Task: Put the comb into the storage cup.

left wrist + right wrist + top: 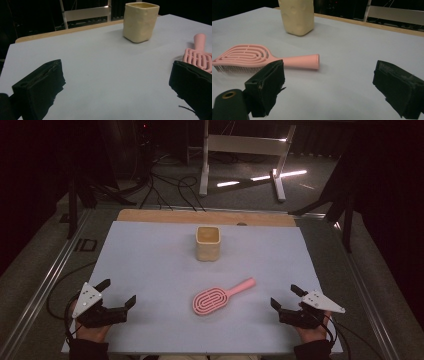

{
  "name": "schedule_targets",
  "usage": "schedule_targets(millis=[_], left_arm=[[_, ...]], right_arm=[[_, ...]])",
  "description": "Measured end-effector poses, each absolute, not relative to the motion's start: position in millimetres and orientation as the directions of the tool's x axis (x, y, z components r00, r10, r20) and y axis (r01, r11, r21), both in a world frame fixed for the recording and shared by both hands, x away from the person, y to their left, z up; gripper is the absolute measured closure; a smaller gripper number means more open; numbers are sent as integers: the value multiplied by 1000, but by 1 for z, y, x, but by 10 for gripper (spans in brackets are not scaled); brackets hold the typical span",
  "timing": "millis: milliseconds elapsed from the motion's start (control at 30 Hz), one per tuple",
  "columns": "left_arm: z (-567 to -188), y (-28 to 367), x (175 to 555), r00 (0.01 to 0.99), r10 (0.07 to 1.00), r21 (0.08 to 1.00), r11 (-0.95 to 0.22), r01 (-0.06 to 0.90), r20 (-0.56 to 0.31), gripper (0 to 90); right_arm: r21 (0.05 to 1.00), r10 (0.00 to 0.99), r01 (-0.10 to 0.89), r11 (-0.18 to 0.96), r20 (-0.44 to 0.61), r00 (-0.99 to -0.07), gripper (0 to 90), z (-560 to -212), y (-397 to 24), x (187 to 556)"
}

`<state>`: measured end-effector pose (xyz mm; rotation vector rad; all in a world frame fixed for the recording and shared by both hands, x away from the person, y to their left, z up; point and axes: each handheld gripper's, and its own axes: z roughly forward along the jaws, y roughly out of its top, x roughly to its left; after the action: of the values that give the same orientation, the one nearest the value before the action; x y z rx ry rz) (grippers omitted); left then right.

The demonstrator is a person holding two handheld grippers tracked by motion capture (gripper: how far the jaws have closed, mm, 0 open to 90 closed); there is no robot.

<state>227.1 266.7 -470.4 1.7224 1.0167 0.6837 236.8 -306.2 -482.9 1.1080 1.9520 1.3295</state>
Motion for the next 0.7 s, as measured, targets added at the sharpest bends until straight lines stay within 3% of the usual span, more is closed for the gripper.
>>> schedule_targets(millis=[700], left_arm=[[-469, 268, 227, 449, 894, 940, -168, 295, 19, 0]], right_arm=[[931, 839, 323, 169, 36, -543, 103, -462, -301, 246]])
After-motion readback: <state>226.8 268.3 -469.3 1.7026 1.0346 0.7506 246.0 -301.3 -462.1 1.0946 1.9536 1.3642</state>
